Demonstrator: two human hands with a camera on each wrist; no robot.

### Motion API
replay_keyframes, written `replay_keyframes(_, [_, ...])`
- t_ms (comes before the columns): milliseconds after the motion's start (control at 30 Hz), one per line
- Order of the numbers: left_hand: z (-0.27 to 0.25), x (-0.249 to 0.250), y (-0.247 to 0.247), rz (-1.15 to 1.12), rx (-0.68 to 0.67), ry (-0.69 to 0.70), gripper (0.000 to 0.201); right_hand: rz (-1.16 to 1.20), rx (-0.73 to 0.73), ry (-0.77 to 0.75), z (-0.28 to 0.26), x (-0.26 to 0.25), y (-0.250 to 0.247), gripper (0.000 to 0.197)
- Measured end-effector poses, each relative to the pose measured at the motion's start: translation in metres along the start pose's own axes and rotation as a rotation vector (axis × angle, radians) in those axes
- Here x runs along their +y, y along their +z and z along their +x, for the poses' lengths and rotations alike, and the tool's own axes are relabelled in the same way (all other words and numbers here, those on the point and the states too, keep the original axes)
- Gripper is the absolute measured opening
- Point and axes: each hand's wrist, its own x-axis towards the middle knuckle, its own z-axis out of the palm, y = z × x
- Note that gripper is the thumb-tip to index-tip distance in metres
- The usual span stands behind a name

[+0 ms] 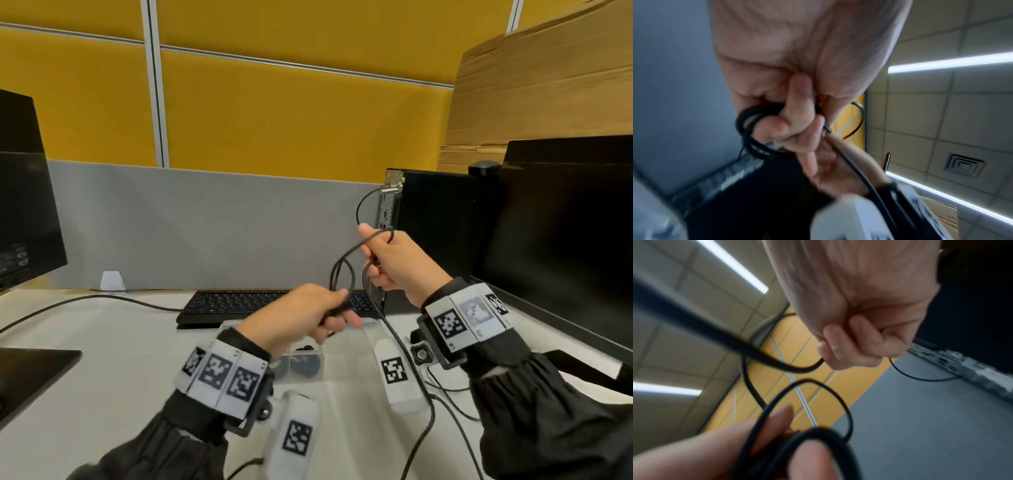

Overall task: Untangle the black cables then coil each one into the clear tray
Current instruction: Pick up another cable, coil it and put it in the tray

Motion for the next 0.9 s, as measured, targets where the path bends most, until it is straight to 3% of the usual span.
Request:
replay_keyframes(67, [0.001,-0.002,0.009,-0.167,-0.097,-0.027,0.044,-0.062,0.068,-0.062,0.004,-0.002,0.002,0.041])
replay_keyframes(200, [0.0,0.003,0.017,-0.45,-0.126,-0.025,0.037,-0.151,0.15,-0.222,0.011,0.004,0.007,0.041])
replay_keyframes(267, [-0.002,0.007,0.009,-0.613,-0.113,-0.002,0.028,-0.156,0.094,-0.277,0.012,0.008,0.005,0.036])
replay_keyframes(367, [-0.009,0.015,-0.018,-0.775,-0.033,0.063,0.026,-0.139,-0.108,-0.27,0.009,0.021,-0.009,0.022])
replay_keyframes(433, [-0.015,0.016,-0.042,-0.802,0.051,0.108,0.029,-0.211,-0.148,-0.215,0.008,0.034,-0.024,0.026])
replay_keyframes(567, [-0.026,0.008,-0.079,-0.467,0.357,0.14,0.037,-0.689,-0.038,-0.086,0.008,0.058,-0.045,0.025])
replay_keyframes(667, [-0.021,0.004,-0.077,-0.079,0.496,0.098,0.04,-0.635,-0.023,-0.15,-0.005,0.051,-0.03,0.027])
replay_keyframes(800, [-0.009,0.002,-0.049,0.232,0.427,0.075,0.042,-0.21,-0.235,-0.188,-0.022,0.024,0.012,0.049])
replay_keyframes(900, [-0.009,0.002,-0.035,0.431,0.321,0.073,0.044,-0.214,-0.161,-0.322,-0.022,0.014,0.021,0.029])
